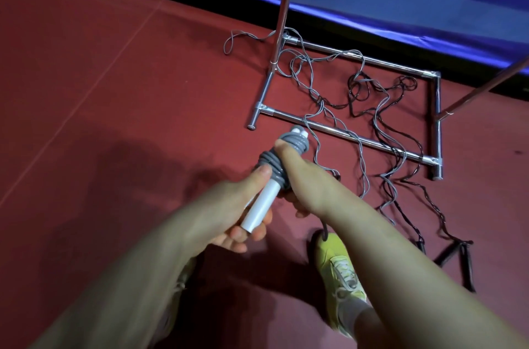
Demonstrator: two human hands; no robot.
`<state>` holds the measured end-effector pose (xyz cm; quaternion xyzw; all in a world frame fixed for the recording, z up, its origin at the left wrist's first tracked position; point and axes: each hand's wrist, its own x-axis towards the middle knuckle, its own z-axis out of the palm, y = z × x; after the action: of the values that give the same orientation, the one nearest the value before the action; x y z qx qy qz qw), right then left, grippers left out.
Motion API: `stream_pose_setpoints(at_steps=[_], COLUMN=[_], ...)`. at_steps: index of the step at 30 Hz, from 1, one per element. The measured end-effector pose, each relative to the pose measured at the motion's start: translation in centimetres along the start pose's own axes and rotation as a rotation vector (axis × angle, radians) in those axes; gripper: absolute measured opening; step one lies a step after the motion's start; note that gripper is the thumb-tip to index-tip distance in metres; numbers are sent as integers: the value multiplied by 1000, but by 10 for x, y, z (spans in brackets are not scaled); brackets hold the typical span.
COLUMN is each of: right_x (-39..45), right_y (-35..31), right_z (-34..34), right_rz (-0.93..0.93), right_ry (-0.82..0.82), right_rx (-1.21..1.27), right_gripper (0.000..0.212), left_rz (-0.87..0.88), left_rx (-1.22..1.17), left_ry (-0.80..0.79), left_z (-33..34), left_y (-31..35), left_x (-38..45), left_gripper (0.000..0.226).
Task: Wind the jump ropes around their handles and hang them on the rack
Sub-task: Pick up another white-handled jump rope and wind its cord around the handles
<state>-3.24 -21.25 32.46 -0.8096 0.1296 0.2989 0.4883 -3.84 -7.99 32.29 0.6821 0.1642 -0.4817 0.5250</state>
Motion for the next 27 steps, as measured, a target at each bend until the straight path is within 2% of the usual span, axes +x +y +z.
stream_pose_setpoints(at_steps=[4, 7, 11, 14, 18, 21, 23, 24, 26, 27], right_x=[0, 1, 4, 9, 7, 6, 4, 4, 6, 7], right_y=[4, 5, 6, 7, 7, 10, 6, 3, 4, 6], right_z=[4, 4, 3, 4, 5, 7, 8, 7, 5, 5], right_rz=[70, 111, 78, -25, -251, -373, -354, -323, -273, -251], right_ry=[-7, -46, -31, 32, 64, -81, -175, -170, -101, -62], right_rx=[-14, 47, 140, 194, 361, 645, 821, 911, 939, 837], right_gripper=[64, 62, 60, 66, 46, 47, 48, 43, 41, 46], left_rz=[75, 186, 243, 236, 187, 183, 207, 197, 159, 136], left_rx=[216, 348, 361, 218, -22, -306, -458, -505, -557, -568], left_ry=[154, 269, 268, 168, -60, -329, -534, -611, -648, -614], left_z=[-3, -5, -7, -7, -9, -11, -5, -3, 0, 0], left_y=[-8, -9, -13, -11, -3, -5, -9, -11, -10, -9], left_x=[-4, -2, -3, -3, -4, -8, -13, -13, -14, -16], left_gripper=[59, 53, 55, 67, 55, 54, 54, 53, 46, 43])
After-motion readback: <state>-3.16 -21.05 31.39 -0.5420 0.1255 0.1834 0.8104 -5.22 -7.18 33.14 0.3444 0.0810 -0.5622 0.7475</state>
